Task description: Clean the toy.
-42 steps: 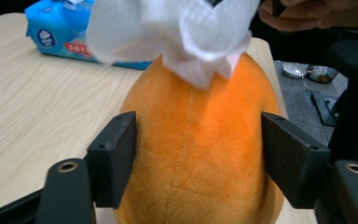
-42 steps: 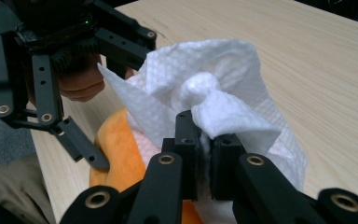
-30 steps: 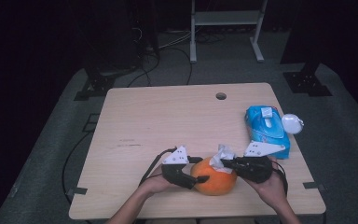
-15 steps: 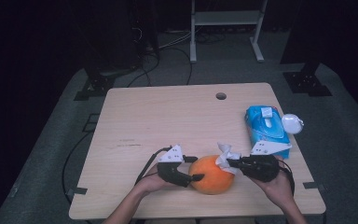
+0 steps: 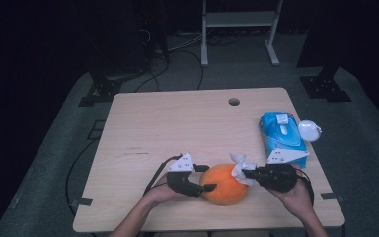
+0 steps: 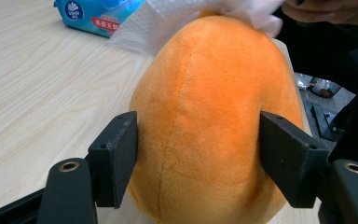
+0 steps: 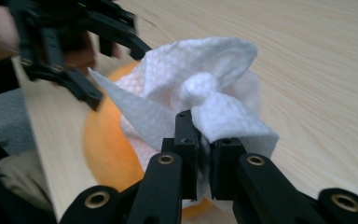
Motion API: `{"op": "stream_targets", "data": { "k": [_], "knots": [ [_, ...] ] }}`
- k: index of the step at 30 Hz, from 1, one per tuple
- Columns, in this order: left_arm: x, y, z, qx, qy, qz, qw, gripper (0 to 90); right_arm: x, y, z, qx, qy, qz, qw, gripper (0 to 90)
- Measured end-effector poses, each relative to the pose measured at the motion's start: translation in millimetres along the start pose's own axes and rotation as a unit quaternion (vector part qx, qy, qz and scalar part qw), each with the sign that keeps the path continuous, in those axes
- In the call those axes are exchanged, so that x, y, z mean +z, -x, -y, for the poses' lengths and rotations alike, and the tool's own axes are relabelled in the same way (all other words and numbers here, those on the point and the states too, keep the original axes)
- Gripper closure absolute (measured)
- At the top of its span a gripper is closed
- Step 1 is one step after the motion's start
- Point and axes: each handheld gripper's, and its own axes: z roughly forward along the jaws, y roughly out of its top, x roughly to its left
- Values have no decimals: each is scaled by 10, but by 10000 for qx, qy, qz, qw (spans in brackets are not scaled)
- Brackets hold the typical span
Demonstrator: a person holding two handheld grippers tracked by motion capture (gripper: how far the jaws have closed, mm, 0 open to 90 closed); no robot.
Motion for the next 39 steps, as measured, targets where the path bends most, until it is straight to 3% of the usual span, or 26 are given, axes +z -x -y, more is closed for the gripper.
{"op": "stream_targets", "data": {
  "k": [3, 6, 7, 8, 11, 14, 18, 20, 22, 27, 31, 32, 33, 35, 36, 39],
  "knots": [
    [-7, -6, 3, -8, -13, -12, 10000, 307, -15, 110, 75, 162, -160, 258, 9994, 829],
    [5, -4, 7, -23, 6, -9, 10000, 297, -63, 85, 51, 212, 15, 104, 9997, 828],
    [6, -5, 7, -20, 5, -8, 10000, 295, -68, 28, 3, 108, 134, -88, 9998, 828],
    [3, -6, 7, -18, 3, -14, 10000, 295, -55, 5, -11, 51, 105, -105, 9999, 828],
    [-1, -3, 2, -34, 24, -19, 10000, 295, 12, 22, 18, 40, -51, -93, 9999, 828],
    [6, 6, -11, -15, 10, -36, 10000, 299, 1, 95, 59, 151, -165, 99, 9997, 826],
    [33, 42, -20, 31, -6, 17, 10000, 300, -46, 73, 31, 193, 27, 58, 9998, 825],
    [43, 73, -38, 112, -39, 11, 9999, 300, -27, -18, -50, 54, 151, 3, 9999, 822],
    [38, 80, -46, 124, -54, -2, 9999, 300, 8, -43, -62, -35, 75, 37, 10000, 823],
    [53, 83, -59, 100, -26, -23, 9999, 302, -14, 65, 5, 227, 29, 127, 9997, 824],
    [92, 143, -87, 233, -28, -40, 9997, 296, -27, -69, -102, 154, 250, -71, 9995, 824],
    [92, 143, -87, 233, -28, -40, 9997, 296, -27, -69, -102, 154, 250, -71, 9995, 824],
    [104, 169, -102, 315, -57, -57, 9995, 297, 24, -164, -148, -55, 179, -66, 9998, 819],
    [99, 170, -102, 312, -65, -59, 9995, 298, 53, -190, -152, -139, 97, -16, 9999, 820],
    [98, 167, -97, 286, -42, -49, 9996, 300, 75, -179, -138, -178, 41, 15, 9998, 820],
    [87, 162, -93, 231, -27, -26, 9997, 303, 64, -63, -81, -3, 19, 90, 10000, 821]
  ]
}}
